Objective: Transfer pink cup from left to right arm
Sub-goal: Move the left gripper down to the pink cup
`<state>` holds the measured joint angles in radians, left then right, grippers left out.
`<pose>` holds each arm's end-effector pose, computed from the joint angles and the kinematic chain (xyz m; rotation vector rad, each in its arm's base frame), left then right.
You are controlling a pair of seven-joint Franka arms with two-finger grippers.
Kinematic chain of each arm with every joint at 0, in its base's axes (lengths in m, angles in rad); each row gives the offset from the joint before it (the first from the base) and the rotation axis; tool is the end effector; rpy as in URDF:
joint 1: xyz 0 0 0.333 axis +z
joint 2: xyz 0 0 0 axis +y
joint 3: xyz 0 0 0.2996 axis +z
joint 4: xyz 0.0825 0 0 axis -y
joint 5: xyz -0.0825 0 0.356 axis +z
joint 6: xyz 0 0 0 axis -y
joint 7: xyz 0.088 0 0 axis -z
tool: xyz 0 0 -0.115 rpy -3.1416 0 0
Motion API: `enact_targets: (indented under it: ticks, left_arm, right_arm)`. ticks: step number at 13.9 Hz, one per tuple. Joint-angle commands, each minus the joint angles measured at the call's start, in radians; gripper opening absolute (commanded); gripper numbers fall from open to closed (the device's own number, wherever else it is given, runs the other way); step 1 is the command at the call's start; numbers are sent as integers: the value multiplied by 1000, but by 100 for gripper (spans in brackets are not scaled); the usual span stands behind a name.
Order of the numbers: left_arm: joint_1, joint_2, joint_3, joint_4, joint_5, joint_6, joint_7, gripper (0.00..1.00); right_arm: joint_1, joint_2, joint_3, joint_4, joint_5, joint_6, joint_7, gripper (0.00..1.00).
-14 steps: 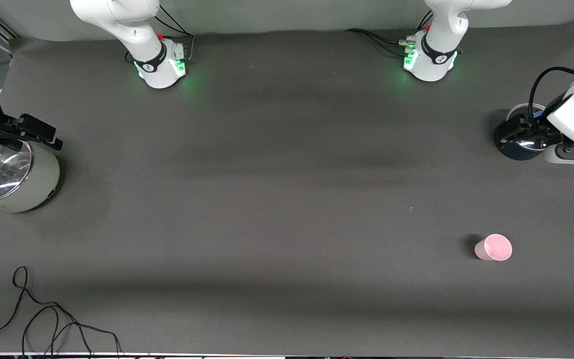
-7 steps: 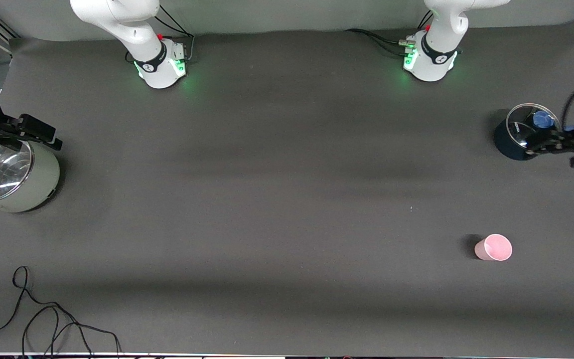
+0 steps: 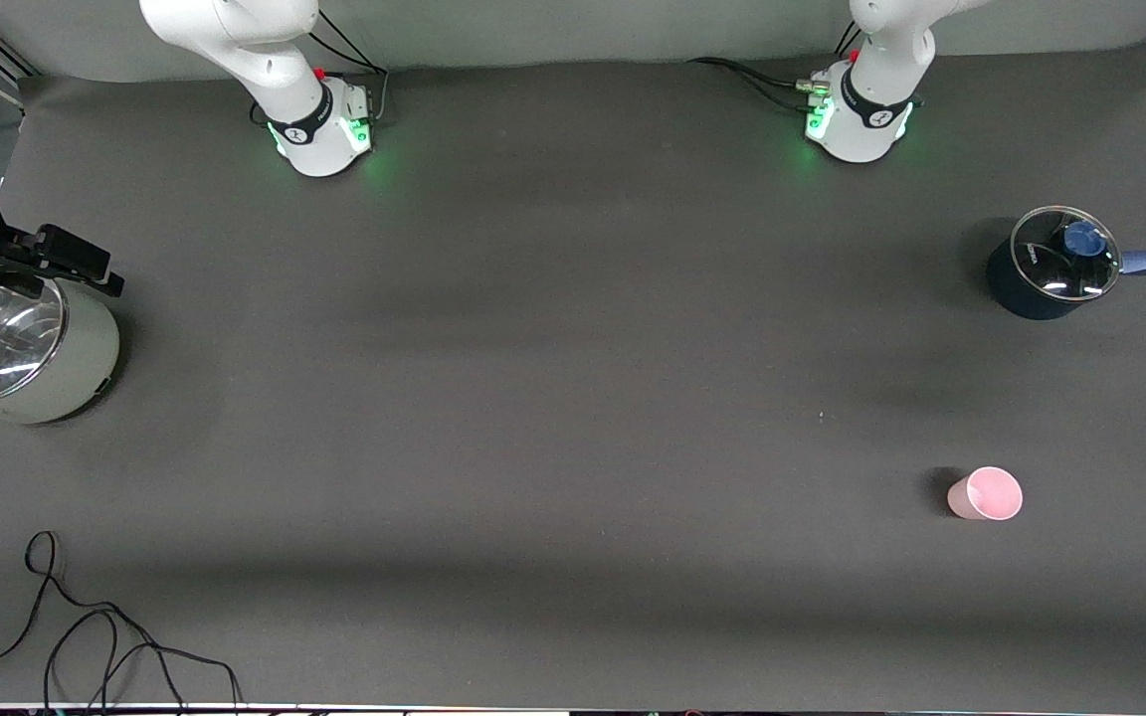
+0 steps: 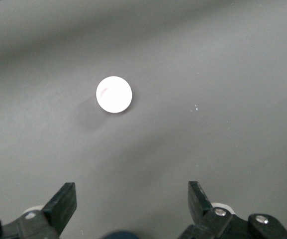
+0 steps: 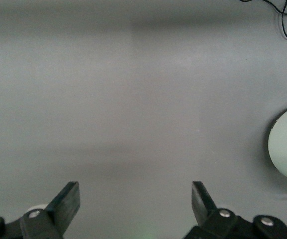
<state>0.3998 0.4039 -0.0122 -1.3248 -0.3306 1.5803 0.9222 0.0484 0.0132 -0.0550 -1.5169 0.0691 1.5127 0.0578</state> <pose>0.5960 0.2047 0.4811 2.6955 -0.6969 0.1228 0.5248 0.0050 0.6122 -3.0722 0.0937 0.0294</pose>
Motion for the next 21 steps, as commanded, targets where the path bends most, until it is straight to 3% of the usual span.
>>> enact_targets:
  ticks: [1, 6, 8, 12, 16, 21]
  left_arm:
    - [89, 151, -12, 108, -128, -17, 215, 100]
    - [205, 346, -17, 108, -408, -6, 620, 100]
    - [209, 398, -18, 108, -435, -5, 699, 100]
    - [194, 525, -18, 102, -600, -5, 941, 100]
    - [208, 601, -77, 88, -626, 49, 1108, 100]
    - [209, 642, -77, 68, -679, 53, 1240, 100]
  right_arm:
    - [-10, 25, 4, 30, 9, -19, -21, 100]
    - [-9, 25, 4, 30, 9, -20, -19, 100]
    - [-9, 25, 4, 30, 9, -20, -19, 100]
    - [-9, 27, 4, 29, 9, -20, -21, 100]
    - [1, 28, 6, 27, 8, -26, -10, 100]
    - [1, 28, 6, 27, 8, -26, -9, 100]
